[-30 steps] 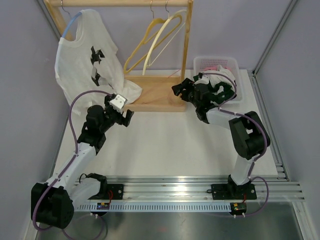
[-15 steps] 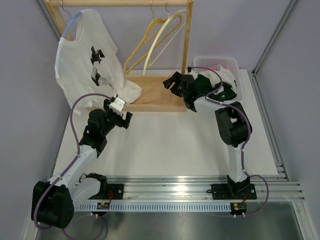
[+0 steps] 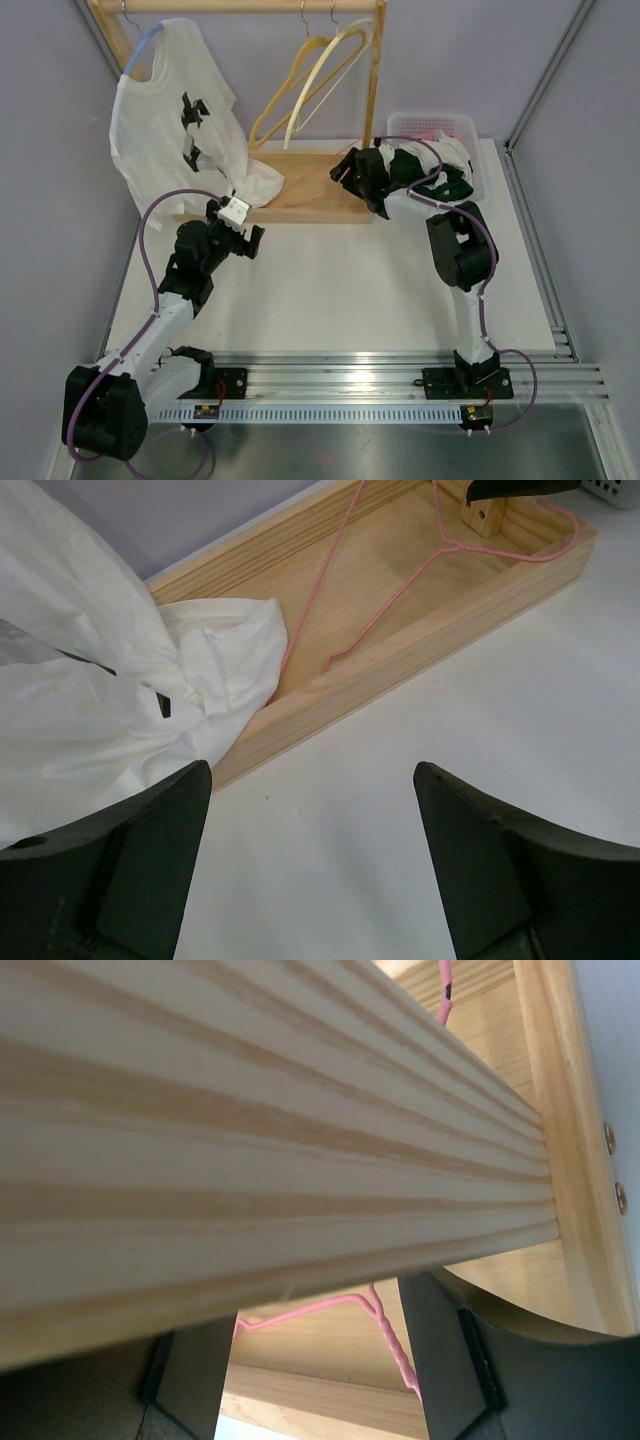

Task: Remove the t-shirt from the hanger
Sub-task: Pass the hanger from the right arm to the left

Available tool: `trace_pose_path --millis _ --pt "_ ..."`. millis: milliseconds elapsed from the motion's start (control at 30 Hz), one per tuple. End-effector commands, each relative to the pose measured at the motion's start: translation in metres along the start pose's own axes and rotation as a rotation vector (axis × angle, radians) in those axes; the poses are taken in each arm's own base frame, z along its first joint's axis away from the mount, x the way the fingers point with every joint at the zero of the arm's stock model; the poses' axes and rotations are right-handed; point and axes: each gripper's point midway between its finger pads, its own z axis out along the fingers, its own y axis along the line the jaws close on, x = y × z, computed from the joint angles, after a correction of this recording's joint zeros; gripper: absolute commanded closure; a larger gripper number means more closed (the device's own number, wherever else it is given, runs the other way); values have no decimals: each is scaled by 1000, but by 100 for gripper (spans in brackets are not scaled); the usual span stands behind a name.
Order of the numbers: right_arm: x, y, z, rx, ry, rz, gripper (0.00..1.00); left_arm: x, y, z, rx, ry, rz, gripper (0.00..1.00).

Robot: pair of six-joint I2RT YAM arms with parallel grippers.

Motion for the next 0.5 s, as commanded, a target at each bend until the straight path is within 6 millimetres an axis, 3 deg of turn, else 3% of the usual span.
trace_pose_path --millis 0,467 --pt "-1 7 6 14 -21 13 30 -19 7 -1 -35 -74 33 14" --pt "8 -2 20 45 -35 51 38 -17 7 0 -32 -68 38 14"
